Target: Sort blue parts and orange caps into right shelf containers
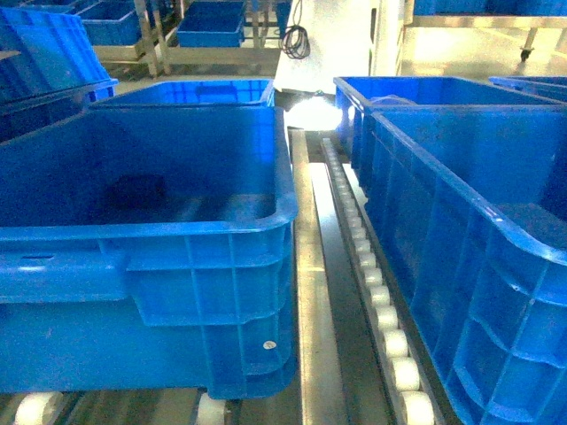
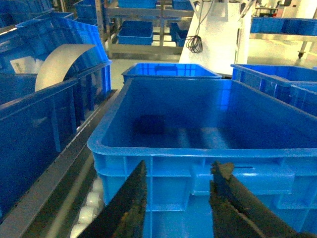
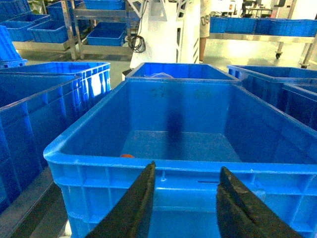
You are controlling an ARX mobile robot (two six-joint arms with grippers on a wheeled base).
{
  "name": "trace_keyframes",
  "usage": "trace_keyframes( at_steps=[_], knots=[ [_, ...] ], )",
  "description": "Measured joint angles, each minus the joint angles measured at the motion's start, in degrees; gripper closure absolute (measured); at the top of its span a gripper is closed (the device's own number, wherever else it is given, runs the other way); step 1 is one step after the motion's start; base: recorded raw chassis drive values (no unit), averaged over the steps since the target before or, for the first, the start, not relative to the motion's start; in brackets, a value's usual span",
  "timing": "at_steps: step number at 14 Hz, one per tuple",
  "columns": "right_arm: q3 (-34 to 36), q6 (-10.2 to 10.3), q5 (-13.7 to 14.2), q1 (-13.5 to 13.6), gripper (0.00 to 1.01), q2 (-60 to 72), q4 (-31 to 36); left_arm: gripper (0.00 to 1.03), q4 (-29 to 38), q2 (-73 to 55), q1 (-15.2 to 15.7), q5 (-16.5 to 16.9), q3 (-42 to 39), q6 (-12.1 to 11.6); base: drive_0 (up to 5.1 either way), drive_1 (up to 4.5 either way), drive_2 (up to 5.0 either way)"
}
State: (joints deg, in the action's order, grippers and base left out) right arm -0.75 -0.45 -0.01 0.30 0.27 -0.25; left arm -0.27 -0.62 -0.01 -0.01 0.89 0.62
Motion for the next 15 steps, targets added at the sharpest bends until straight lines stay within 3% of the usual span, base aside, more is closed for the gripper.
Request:
trace_keyframes(
  at_steps=[5, 8, 15],
  knots=[
    [0.0, 0.0, 0.0, 0.0, 0.1, 0.0, 0.0, 0.11, 0.0, 0.0, 0.0, 0.0, 0.0, 0.0, 0.0, 0.0, 0.0],
    [0.0, 0.0, 0.0, 0.0, 0.01, 0.0, 0.0, 0.03, 0.0, 0.0, 0.0, 0.0, 0.0, 0.0, 0.0, 0.0, 0.0],
    [0.0, 0.0, 0.0, 0.0, 0.03, 0.0, 0.0, 0.05, 0.0, 0.0, 0.0, 0.0, 0.0, 0.0, 0.0, 0.0, 0.0]
  ],
)
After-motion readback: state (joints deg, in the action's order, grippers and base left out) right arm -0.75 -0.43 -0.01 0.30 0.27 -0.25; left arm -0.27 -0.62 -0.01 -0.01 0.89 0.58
